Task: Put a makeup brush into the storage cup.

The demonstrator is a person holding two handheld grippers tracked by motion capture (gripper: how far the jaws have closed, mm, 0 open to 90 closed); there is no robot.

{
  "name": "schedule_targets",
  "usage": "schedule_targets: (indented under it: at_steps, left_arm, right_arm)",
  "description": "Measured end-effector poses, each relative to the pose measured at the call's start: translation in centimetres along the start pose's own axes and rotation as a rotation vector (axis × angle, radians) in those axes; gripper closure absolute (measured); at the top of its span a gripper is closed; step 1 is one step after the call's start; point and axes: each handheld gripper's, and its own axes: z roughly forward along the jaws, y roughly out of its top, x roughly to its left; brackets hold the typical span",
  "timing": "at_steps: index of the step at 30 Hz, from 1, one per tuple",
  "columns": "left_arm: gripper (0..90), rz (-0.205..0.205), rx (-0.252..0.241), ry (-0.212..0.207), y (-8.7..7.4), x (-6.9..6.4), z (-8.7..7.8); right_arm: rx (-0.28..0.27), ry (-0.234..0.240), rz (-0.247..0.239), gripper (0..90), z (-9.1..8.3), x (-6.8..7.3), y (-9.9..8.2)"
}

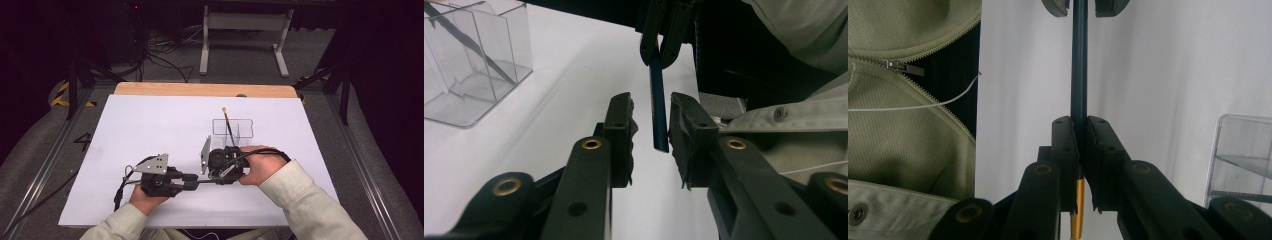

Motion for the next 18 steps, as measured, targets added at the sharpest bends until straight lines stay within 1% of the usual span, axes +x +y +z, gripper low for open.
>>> schedule_targets:
  at_steps: [3, 5, 6, 8, 11, 13, 15, 18]
  left_arm:
    - [75.1, 0.002, 0.010, -0.001, 0.01, -0.03, 0.13]
    - [79.6, 0.005, 0.017, -0.006, 0.01, 0.01, 0.19]
    - [79.6, 0.001, 0.023, -0.011, 0.00, -0.03, 0.25]
    - [83.0, 0.006, 0.040, -0.008, 0.05, -0.07, 0.35]
    - [83.7, -0.010, 0.054, -0.019, 0.07, 0.01, 0.39]
    - [84.0, -0.015, 0.060, -0.030, 0.01, 0.07, 0.46]
    - [84.1, -0.012, 0.069, -0.029, -0.01, 0.09, 0.52]
    - [84.2, -0.013, 0.075, -0.036, -0.03, 0.17, 0.49]
  right_arm:
    - [-0.004, -0.002, -0.001, 83.2, 0.01, 0.02, 0.00]
    - [-0.004, -0.002, -0.003, 83.2, 0.00, 0.04, -0.01]
    - [-0.003, -0.003, -0.004, 83.2, 0.00, 0.05, -0.02]
    - [-0.004, -0.007, 0.002, 83.2, 0.05, 0.08, -0.06]
    - [0.003, -0.009, -0.005, 83.2, 0.19, 0.13, -0.10]
    - [-0.003, -0.010, -0.008, 83.2, 0.30, 0.15, -0.13]
    - [-0.002, -0.011, -0.014, 83.2, 0.33, 0.16, -0.15]
    - [-0.012, -0.026, -0.024, 83.2, 0.08, 0.31, -0.19]
